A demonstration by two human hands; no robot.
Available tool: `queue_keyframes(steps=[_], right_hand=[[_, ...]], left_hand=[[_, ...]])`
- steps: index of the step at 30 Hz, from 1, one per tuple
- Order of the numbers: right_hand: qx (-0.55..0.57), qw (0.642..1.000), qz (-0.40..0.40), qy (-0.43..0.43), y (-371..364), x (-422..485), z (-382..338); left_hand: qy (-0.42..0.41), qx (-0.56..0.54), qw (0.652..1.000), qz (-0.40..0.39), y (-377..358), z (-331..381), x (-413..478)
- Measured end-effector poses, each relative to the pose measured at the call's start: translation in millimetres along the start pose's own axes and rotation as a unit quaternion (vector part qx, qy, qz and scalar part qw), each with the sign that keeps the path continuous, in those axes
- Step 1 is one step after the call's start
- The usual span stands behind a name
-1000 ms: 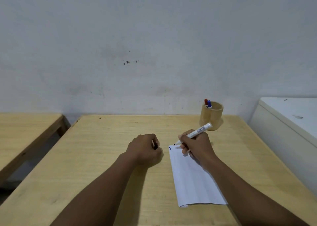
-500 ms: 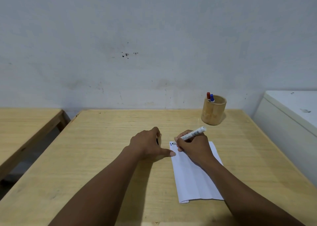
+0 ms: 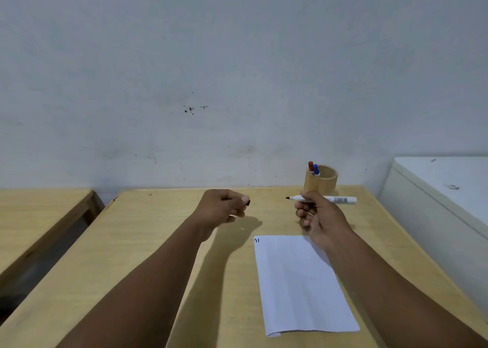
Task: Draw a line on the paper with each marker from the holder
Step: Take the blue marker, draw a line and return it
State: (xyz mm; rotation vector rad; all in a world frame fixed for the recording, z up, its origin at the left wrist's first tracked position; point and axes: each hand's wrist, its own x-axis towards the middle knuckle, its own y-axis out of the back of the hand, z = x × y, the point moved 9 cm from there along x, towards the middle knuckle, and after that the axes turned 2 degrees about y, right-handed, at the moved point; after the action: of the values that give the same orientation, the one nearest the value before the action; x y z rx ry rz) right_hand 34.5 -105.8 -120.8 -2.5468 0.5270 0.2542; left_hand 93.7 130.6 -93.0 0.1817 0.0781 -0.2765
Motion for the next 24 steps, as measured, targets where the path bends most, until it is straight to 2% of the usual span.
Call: queue_keyframes(steps=[3,8,17,24], right_hand=[[-0.006,0.998,-0.052,0.024,-17.3,-4.2,-32.2],[-0.001,0.993,-0.089,0.078,-32.7,-8.2,-71.3],[0.013,0.99,-0.073,0.119,-12.9,11.4,-86.4],[0.011,0.993,-0.064,0.096,-17.2,30.1,-78.4]], left_hand=[[0.011,-0.13,0.991,-0.025,-26.2,29.0,10.0],[0.013,-0.22,0.974,-0.06,-74.7,60.2,26.0],[0.01,-0.231,0.97,-0.073,-114.3,70.4,42.7],[-0.017,-0.181,0.983,-0.015,-116.2,72.6,59.3]])
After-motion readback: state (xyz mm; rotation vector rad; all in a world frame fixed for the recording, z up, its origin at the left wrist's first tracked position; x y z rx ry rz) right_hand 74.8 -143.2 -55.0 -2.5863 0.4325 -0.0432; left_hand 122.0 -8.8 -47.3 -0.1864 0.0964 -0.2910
